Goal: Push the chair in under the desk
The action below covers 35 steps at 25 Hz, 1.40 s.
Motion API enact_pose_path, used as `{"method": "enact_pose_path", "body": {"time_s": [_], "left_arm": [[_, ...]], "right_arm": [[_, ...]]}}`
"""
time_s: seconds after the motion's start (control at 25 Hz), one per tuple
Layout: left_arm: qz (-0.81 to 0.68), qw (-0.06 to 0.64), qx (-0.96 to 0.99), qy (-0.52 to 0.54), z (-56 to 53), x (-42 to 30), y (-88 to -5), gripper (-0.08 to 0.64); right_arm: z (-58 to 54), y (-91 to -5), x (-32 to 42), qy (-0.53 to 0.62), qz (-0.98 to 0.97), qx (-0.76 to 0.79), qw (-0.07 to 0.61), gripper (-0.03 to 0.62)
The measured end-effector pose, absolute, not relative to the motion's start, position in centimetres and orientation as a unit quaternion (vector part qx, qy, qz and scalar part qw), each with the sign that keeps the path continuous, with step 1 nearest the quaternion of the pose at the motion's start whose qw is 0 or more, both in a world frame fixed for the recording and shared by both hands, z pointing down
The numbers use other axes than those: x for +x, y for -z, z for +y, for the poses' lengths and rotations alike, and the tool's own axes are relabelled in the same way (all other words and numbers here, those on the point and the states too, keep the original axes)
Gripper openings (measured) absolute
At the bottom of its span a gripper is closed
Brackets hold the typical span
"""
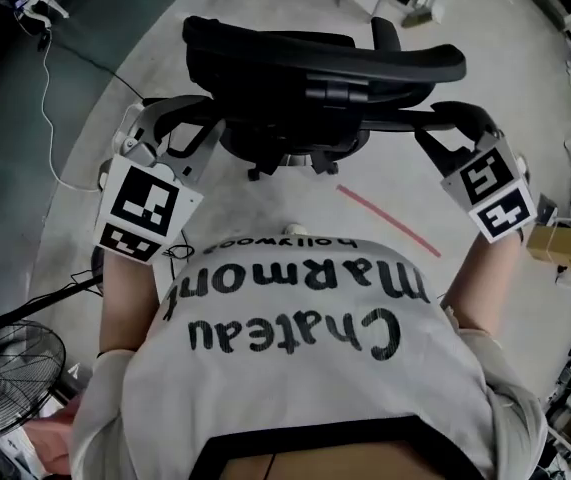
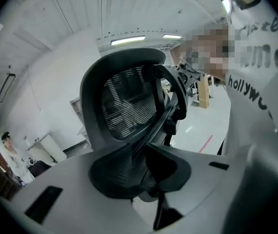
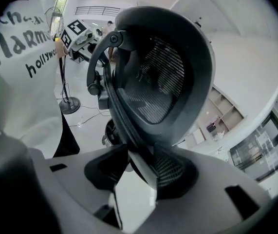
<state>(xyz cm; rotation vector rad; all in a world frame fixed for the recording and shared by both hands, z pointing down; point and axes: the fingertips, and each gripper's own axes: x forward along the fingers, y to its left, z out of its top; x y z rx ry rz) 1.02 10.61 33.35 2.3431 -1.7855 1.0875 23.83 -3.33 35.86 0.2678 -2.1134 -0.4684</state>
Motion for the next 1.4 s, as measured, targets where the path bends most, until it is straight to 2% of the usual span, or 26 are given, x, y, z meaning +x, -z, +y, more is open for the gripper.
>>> {"method": "enact_pose_path", "body": {"time_s": [0.52,0.72,0.96,1.04,1.12,1.4], "left_arm": [[-0.571,-0.024,0.7,-0.428,5.2,-3.6,-33.6,0.095],[-0.561,-0.04,0.677,-0.475,1.9,-6.4,-33.4,0.1],[-0.565,-0.037,0.694,-0.444,-2.7,-10.8,-32.8,0.132],[-0.553,-0.047,0.697,-0.455,-4.4,-11.6,-33.0,0.114],[-0.535,-0.063,0.698,-0.472,-6.1,-12.4,-33.4,0.066],[-0.492,-0.064,0.728,-0.474,-12.8,-17.6,-34.2,0.075]], "right_arm": [[-8.7,-35.9,19.3,0.206,-0.871,0.106,0.433,0.17],[-11.9,-35.8,16.5,0.202,-0.861,0.117,0.452,0.175],[-15.5,-35.6,12.8,0.193,-0.852,0.122,0.472,0.183],[-17.1,-35.8,11.6,0.188,-0.852,0.12,0.474,0.19],[-18.8,-36.2,10.5,0.171,-0.857,0.116,0.473,0.195],[-24.9,-37.5,5.6,0.135,-0.852,0.142,0.486,0.222]]}}
